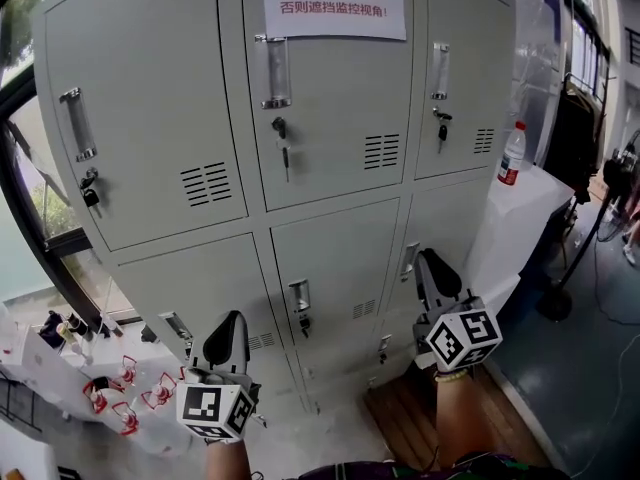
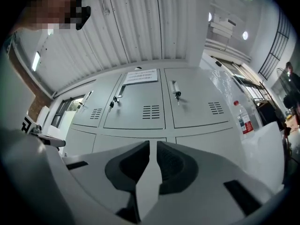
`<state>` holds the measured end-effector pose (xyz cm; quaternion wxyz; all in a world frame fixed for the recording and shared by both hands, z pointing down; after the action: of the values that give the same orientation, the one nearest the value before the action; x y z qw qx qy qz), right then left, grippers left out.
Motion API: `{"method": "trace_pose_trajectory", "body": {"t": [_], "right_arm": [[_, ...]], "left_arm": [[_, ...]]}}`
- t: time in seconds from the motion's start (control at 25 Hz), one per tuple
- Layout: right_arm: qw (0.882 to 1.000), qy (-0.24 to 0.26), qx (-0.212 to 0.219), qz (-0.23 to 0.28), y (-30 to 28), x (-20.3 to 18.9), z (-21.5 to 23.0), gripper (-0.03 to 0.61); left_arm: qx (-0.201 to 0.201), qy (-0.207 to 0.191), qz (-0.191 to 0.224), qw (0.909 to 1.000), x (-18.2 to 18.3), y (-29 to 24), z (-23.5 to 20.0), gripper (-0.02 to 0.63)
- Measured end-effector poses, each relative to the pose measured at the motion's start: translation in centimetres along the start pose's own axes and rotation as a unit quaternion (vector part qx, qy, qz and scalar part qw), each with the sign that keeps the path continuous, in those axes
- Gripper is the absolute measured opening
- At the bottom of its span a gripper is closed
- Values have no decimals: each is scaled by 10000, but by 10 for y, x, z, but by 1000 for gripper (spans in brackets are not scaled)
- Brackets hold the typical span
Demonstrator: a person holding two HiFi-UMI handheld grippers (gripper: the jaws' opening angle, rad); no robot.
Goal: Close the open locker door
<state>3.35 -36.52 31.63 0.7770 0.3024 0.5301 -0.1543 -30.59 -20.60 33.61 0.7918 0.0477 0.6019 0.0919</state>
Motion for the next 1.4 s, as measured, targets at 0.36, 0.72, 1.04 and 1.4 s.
{"method": "trace_pose_trajectory", "body": {"t": [0.36, 0.72, 1.04, 1.4], "right_arm": [[9990, -158, -307, -292, 46, -33, -46, 25], [9983, -163, -187, -527, 67, -36, -50, 18], [9953, -310, 200, -896, 105, -37, -40, 6], [9958, -244, 352, -806, 172, -17, -25, 5]], "left_arm": [[-383, 238, 102, 9989, -22, 23, -20, 22], [-338, 422, 168, 9984, -17, 41, -13, 22], [-143, 372, 37, 9992, -10, 55, 32, 23], [-48, 117, -75, 9999, 13, 97, 102, 23]]}}
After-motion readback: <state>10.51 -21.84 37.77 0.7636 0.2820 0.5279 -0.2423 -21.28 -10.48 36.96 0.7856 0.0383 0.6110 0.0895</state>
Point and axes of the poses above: the fingertips, and each gripper's own axes: y backward along the fingers, z to its right, x out of its top, the point moved 9 cm from there along y, backward along the fingers, and after that the axes turned 14 degrees about -y, right-handed, at the moved point
